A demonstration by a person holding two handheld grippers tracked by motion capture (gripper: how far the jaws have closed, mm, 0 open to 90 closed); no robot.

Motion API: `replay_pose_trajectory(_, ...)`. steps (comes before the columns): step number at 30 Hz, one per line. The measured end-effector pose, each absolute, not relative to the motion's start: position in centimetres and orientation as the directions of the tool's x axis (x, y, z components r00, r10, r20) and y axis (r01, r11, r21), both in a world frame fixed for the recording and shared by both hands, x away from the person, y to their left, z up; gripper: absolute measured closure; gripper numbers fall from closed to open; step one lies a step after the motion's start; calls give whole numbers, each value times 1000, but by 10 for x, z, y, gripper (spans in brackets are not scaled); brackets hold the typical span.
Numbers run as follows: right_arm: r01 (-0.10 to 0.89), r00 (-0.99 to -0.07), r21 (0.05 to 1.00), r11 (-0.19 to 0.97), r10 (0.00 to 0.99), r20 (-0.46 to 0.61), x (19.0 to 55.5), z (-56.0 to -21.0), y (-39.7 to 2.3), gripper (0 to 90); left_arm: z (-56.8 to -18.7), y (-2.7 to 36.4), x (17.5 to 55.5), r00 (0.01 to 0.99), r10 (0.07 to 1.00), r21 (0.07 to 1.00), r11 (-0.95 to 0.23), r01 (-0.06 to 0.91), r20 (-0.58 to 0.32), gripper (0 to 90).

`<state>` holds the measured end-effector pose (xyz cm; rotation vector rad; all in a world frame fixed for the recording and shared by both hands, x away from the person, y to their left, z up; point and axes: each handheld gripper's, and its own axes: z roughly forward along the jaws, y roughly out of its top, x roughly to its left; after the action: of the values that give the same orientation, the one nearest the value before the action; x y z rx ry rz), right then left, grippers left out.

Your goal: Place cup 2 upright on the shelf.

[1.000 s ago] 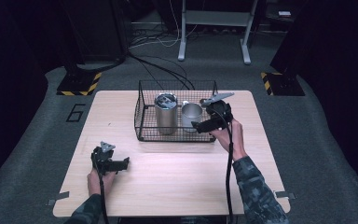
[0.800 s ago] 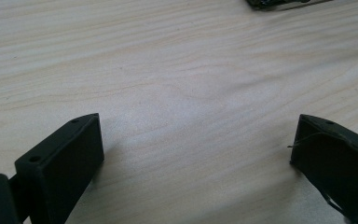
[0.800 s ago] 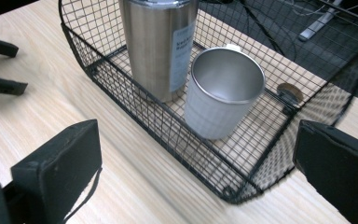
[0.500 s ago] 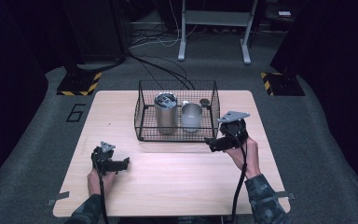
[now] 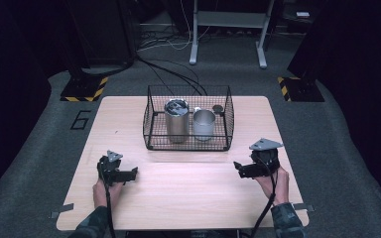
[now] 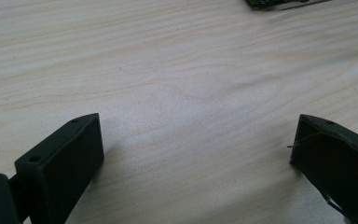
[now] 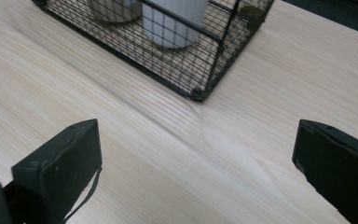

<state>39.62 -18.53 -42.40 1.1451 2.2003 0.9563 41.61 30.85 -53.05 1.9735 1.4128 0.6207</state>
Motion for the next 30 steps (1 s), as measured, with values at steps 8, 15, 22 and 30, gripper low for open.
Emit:
replay_pose_trajectory(8, 550, -480, 749, 369, 874, -78, 387, -453, -208, 8, -530, 308, 416, 315, 949, 720, -230, 654, 17, 20)
replay_pose_trajectory(15, 603, -415, 733, 315, 908, -50, 380, -484, -233, 8, -530, 308, 416, 315, 949, 720, -231, 654, 18, 20)
replay_pose_trajectory(22, 635, -343, 734, 242, 939, -14, 378, -510, -257, 8, -530, 308, 416, 315, 949, 720, -230, 654, 17, 20)
replay_pose_trajectory(30, 656, -308, 724, 215, 951, -3, 381, -529, -270, 13, -530, 308, 416, 317, 948, 720, -232, 654, 17, 20)
